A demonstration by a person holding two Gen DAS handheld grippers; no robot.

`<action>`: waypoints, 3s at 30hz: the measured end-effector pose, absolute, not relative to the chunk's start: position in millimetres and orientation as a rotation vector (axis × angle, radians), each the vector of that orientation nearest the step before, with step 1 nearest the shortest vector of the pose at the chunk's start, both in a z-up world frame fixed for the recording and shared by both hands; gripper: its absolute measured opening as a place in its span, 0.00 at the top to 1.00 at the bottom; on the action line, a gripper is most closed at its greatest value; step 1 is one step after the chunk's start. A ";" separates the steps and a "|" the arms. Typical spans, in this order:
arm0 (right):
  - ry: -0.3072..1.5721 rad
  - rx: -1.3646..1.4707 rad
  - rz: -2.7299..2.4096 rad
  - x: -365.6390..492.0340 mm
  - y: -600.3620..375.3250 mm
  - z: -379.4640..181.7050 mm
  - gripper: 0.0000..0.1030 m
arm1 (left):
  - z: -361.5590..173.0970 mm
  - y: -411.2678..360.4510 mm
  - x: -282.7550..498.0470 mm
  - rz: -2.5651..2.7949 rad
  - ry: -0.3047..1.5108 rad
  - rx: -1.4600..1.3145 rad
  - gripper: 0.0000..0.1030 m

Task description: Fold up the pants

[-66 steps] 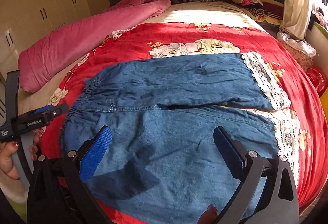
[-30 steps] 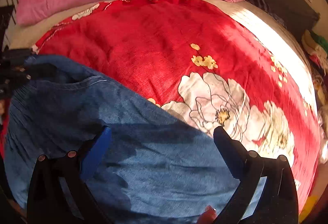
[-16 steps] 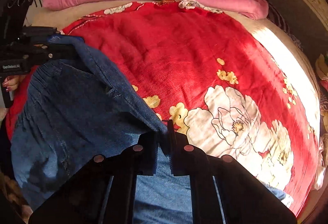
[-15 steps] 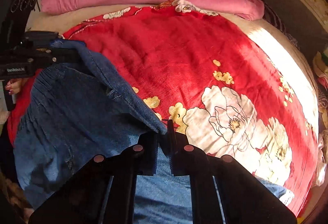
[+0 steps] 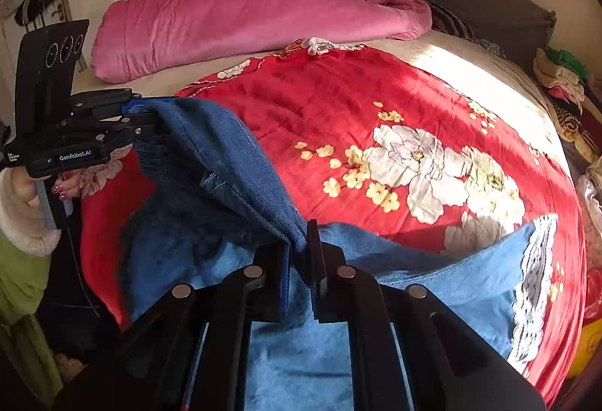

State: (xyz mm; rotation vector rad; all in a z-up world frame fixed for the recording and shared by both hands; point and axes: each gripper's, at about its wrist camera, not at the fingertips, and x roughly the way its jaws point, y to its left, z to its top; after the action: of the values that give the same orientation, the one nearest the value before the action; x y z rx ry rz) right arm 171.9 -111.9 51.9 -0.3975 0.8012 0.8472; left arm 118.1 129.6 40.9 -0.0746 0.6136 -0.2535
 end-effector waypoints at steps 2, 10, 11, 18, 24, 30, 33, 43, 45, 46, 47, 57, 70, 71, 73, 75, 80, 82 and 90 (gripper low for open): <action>0.816 -0.365 0.857 153.9 -119.5 47.2 0.93 | 36.8 123.2 99.2 -0.263 0.623 -0.052 0.80; 0.882 -0.322 0.925 87.6 -125.5 8.0 0.93 | 2.9 113.2 54.4 -0.261 0.741 -0.016 0.80; 0.890 -0.321 0.926 82.5 -124.5 2.7 0.93 | 0.8 112.4 50.9 -0.259 0.745 -0.016 0.80; 0.932 -0.266 0.902 61.1 -127.6 -25.5 0.92 | -11.8 105.9 39.6 -0.234 0.789 0.027 0.74; 0.939 -0.226 0.871 60.4 -129.8 -37.5 0.91 | -19.9 111.3 33.9 -0.154 0.797 0.033 0.46; 0.925 -0.239 0.845 57.3 -124.6 -43.8 0.89 | -14.1 122.1 19.4 -0.110 0.807 0.036 0.36; 0.926 -0.217 0.840 58.8 -126.0 -44.2 0.89 | -8.1 133.2 10.3 -0.092 0.810 0.004 0.31; 0.927 -0.193 0.836 53.2 -128.5 -46.0 0.82 | 24.6 135.2 4.4 -0.104 0.749 -0.090 0.30; 0.926 -0.192 0.838 51.4 -129.1 -44.8 0.81 | 25.6 116.8 16.3 -0.162 0.750 -0.099 0.34; 0.927 -0.188 0.840 50.9 -129.1 -43.8 0.79 | 25.7 107.3 22.5 -0.198 0.754 -0.111 0.41; 0.927 -0.182 0.843 50.1 -130.1 -43.1 0.79 | 25.7 98.6 27.9 -0.235 0.758 -0.120 0.44; 0.951 -0.105 0.903 35.3 -146.4 -29.2 0.64 | -41.3 77.2 52.7 -0.262 0.941 -0.053 0.62; 0.989 -0.101 0.739 59.4 -135.4 -38.8 0.52 | -56.1 73.7 47.8 -0.252 0.914 0.008 0.62; 1.016 -0.101 0.719 62.5 -135.1 -45.7 0.52 | -56.8 74.3 47.9 -0.255 0.912 0.006 0.62; 1.024 -0.083 0.711 64.2 -136.0 -51.1 0.52 | -58.6 74.2 49.0 -0.259 0.910 0.008 0.62; 1.024 -0.089 0.707 64.5 -135.3 -50.9 0.52 | -60.1 73.1 49.9 -0.255 0.907 0.013 0.62; 1.001 -0.055 0.736 60.6 -140.3 -42.4 0.51 | -57.9 72.3 48.8 -0.250 0.892 0.008 0.62; 0.968 -0.019 0.755 57.9 -151.8 -30.5 0.45 | -50.2 73.9 45.3 -0.257 0.881 -0.024 0.62; 0.850 0.096 0.666 52.3 -208.9 10.5 0.31 | -12.2 58.9 35.5 -0.303 0.820 -0.061 0.50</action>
State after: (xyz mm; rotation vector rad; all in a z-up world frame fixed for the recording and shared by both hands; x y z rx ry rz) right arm 52.3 -208.9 10.5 0.0960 0.8496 0.6662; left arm 35.5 58.9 -12.2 -0.0606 0.8204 -0.3028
